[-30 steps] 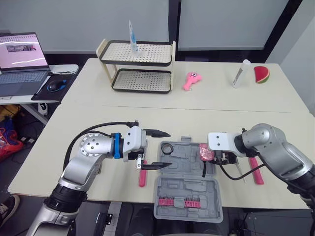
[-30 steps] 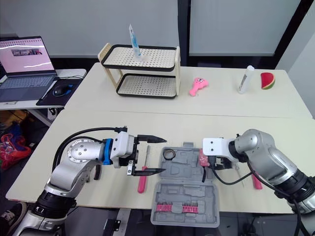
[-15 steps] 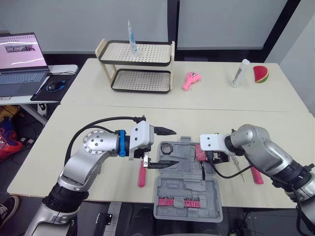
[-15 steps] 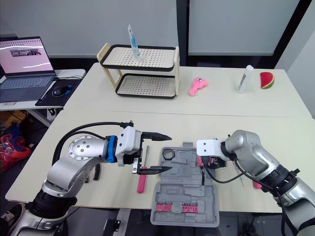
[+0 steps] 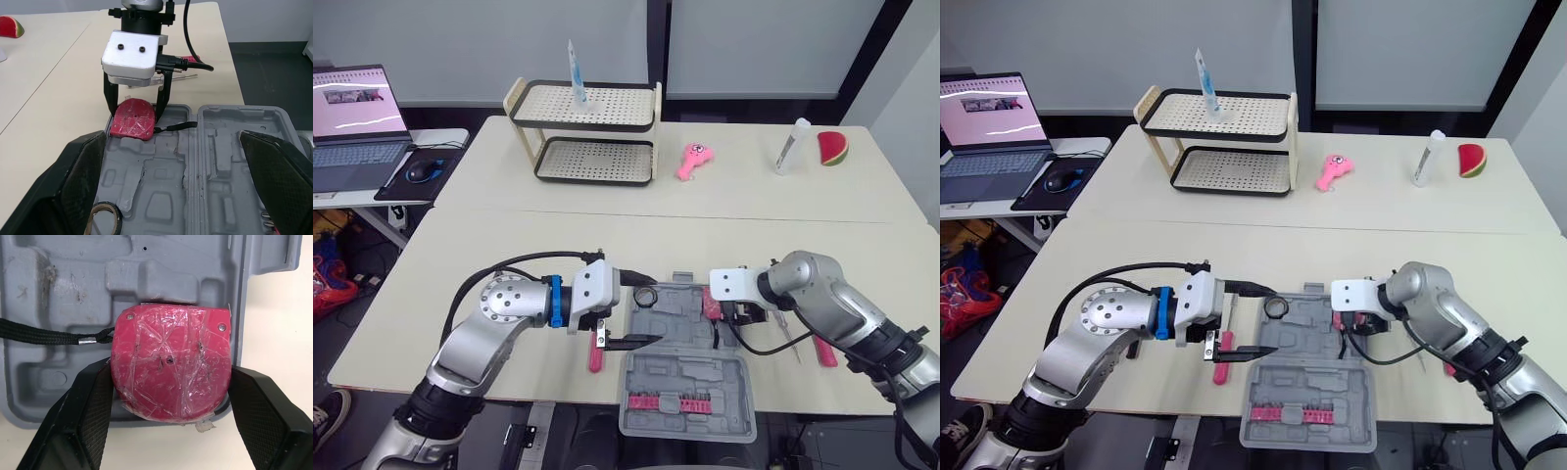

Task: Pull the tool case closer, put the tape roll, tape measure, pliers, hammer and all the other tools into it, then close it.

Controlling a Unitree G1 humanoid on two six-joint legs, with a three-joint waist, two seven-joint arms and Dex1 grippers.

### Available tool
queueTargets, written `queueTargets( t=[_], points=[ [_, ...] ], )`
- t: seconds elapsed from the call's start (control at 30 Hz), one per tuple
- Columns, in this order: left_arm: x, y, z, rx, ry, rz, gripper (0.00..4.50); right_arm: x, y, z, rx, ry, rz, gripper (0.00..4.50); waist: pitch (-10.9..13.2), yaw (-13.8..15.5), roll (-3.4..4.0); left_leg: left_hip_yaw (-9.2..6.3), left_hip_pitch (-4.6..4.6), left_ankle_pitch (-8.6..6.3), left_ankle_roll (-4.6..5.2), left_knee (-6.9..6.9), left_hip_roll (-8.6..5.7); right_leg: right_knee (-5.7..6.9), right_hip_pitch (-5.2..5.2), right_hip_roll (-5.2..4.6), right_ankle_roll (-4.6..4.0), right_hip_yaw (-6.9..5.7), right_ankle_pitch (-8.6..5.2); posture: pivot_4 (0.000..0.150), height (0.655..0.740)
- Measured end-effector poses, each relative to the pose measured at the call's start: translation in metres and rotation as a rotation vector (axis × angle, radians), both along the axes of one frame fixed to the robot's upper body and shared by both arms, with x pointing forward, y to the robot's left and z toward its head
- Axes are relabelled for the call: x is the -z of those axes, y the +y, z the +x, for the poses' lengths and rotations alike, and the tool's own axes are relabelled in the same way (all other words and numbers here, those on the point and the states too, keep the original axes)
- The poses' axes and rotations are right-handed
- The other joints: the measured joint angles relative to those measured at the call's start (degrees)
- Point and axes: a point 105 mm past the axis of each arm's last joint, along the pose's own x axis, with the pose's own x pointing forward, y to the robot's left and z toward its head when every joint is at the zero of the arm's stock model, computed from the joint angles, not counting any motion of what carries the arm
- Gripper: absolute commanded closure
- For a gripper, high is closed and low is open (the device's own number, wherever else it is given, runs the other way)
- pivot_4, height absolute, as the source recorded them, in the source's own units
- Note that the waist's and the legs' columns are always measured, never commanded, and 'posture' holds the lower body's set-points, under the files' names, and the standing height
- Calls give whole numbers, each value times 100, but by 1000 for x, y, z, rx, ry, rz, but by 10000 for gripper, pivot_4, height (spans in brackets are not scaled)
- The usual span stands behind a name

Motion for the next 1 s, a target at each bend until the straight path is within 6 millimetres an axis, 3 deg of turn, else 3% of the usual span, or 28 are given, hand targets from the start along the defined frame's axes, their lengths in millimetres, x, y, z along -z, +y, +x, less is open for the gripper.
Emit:
queueTargets(
  t=[0.03, 0.1, 0.27, 0.47, 0.67, 0.8, 0.87, 1.0],
  points=[
    [2, 0, 0, 0, 6, 3, 0, 0, 1, 0, 0, -1, 2, 5579, 0, 0, 0, 0, 0, 0, 0, 0, 0, 0, 0, 0, 0, 0, 0, 1500, 7400],
    [5, 0, 3, -4, 3, 1, 0, 0, 2, 0, -5, 1, 8, 713, 0, 0, 0, -1, 0, 0, 0, 0, 0, 0, 0, 0, 0, -1, 0, 1500, 7400],
    [12, 5, 8, -6, -2, 2, 0, -11, 7, -1, -24, -33, 28, 713, 0, 0, 1, -1, -2, 0, 0, 0, 0, 1, -4, 0, 0, -2, 0, 1500, 7400],
    [18, 8, 11, 6, -12, 1, 0, -53, -2, -13, -26, -59, 83, 713, 0, 10, 1, -4, -6, 0, 0, 0, -1, 0, -5, -2, 0, -2, 0, 1500, 7400],
    [14, 4, 15, 41, -42, -20, 0, -67, 2, -34, -56, -18, 312, 713, 0, 15, -1, -3, -6, 0, 1, 1, -1, 0, 0, -1, 0, -4, 0, 1500, 7400],
    [11, 15, 24, 42, -48, -14, 0, -60, 0, -33, -14, -49, 489, 10119, 0, -3, -2, 5, -2, 0, 1, 0, -1, 3, -1, -1, 0, -8, 0, 1500, 7400],
    [13, 19, 26, 43, -45, -13, 0, -52, -5, -31, 5, -58, 512, 16775, 0, -5, -2, 8, 0, 0, 1, 0, 0, 3, -1, -1, 0, -10, 0, 1500, 7400],
    [14, 21, 27, 61, -42, -8, 0, -45, -5, -21, 22, -116, 574, 24903, 0, -8, -2, 7, 2, 0, 0, 0, 1, 5, -1, 1, 0, -10, 0, 1500, 7400]
  ],
)
